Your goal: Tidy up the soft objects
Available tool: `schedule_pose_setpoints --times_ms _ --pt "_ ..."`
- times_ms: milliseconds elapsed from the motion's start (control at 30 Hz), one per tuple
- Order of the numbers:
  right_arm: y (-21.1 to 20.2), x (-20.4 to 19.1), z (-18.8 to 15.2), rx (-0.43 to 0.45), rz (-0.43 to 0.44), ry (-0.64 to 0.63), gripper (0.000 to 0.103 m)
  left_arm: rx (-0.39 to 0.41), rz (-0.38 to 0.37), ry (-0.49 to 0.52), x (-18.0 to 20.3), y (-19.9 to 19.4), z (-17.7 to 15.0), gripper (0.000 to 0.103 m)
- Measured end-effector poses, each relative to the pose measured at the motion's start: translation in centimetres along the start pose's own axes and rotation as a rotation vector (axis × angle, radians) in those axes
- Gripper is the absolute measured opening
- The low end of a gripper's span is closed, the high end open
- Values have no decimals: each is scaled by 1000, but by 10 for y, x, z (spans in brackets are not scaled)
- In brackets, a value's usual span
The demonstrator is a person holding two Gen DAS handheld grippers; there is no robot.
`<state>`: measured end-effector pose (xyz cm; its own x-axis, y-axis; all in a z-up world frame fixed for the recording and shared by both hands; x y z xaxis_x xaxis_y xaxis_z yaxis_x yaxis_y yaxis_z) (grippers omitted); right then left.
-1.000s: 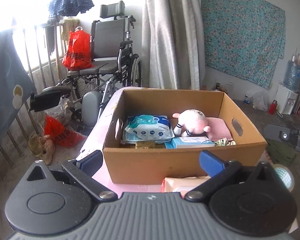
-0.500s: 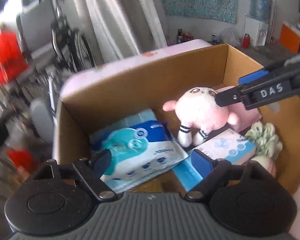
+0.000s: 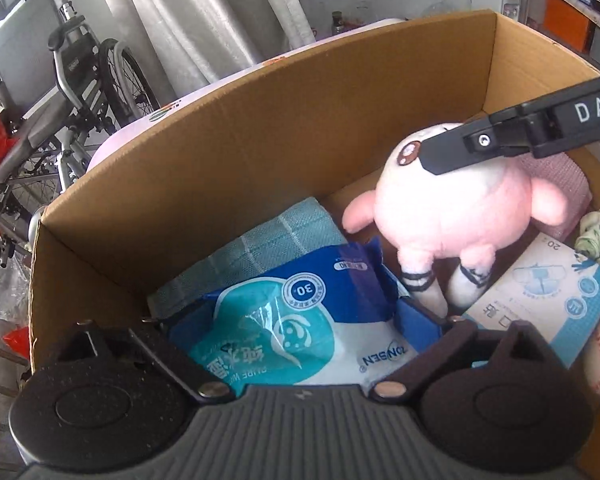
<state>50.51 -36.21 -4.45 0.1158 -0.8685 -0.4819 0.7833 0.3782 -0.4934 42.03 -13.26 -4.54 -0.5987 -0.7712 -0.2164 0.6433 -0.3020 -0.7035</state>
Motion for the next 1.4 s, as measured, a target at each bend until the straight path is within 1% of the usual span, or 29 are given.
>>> schedule_pose_setpoints --times_ms 67,100,133,167,233,300,367,400,433,467,567,600,633,667,700,733,767,800,1000,1033,1067,1100,1133,1267,1333,1367,1400 --pt "-2 6 0 0 0 44 66 41 14 -29 -2 2 -1 99" --pt "-1 8 0 0 1 56 66 78 20 -40 -3 3 -4 101" --pt "-1 9 0 0 1 61 66 110 27 -44 -3 3 -8 102" --pt "0 10 0 0 2 64 66 125 38 -37 -2 3 -9 103" --pt "4 9 0 -6 7 75 67 137 70 18 5 1 -9 103" --pt "6 8 0 -8 4 73 67 145 84 66 12 2 -7 103" --pt "6 6 0 -7 3 56 68 146 87 72 13 4 -2 101" --pt "5 6 0 -6 2 56 68 153 88 71 14 2 0 97" --pt "4 7 0 -6 2 63 68 175 85 69 14 -2 1 93" --pt "5 8 0 -7 1 70 68 202 74 61 14 -7 2 93" --pt "3 10 0 -1 0 78 68 289 0 -17 8 -21 5 92" --pt "1 9 1 8 -2 73 68 303 -20 -42 6 -23 6 86" --pt "0 9 1 14 -6 66 68 307 -31 -54 5 -23 6 68" --pt "0 9 1 18 -8 63 68 302 -33 -54 5 -22 5 54" --pt "0 9 1 19 -9 62 68 290 -14 -35 7 -21 5 23" --pt "0 8 1 17 -7 64 68 289 7 -10 9 -21 4 10" --pt "0 8 1 15 -5 64 68 293 18 2 10 -21 4 9" --pt "1 9 1 11 -4 66 68 301 10 2 11 -21 5 9" --pt "1 11 0 2 0 86 68 331 -71 -8 12 -27 4 10" --pt "2 11 1 -1 4 89 68 314 -93 -9 12 -25 2 10" --pt "3 12 1 -3 4 90 68 288 -100 5 14 -21 1 10" --pt "2 12 1 -1 3 93 68 259 -86 36 17 -16 0 10" --pt "2 13 0 -2 4 97 68 250 -70 65 20 -14 -1 10" --pt "3 13 0 -5 3 92 68 249 -21 148 29 -11 -3 10" --pt "3 15 0 -6 4 105 68 243 49 219 35 -8 -4 11" --pt "3 15 0 -7 4 108 68 236 78 231 36 -7 -4 11" --pt "3 15 2 -6 2 108 68 227 96 223 34 -6 -3 11"
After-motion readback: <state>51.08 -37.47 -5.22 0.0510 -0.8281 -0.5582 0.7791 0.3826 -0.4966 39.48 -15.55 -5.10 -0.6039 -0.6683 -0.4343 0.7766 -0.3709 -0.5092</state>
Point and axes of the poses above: each gripper's, at about its wrist camera, not at the fingertips, and y roughly the way its jaws point, x to its right, z to its top, the point moved 1 cm from there along y, roughly the way its jaws point, and after that the axes turned 13 degrees about x, right-handed, at the moved point
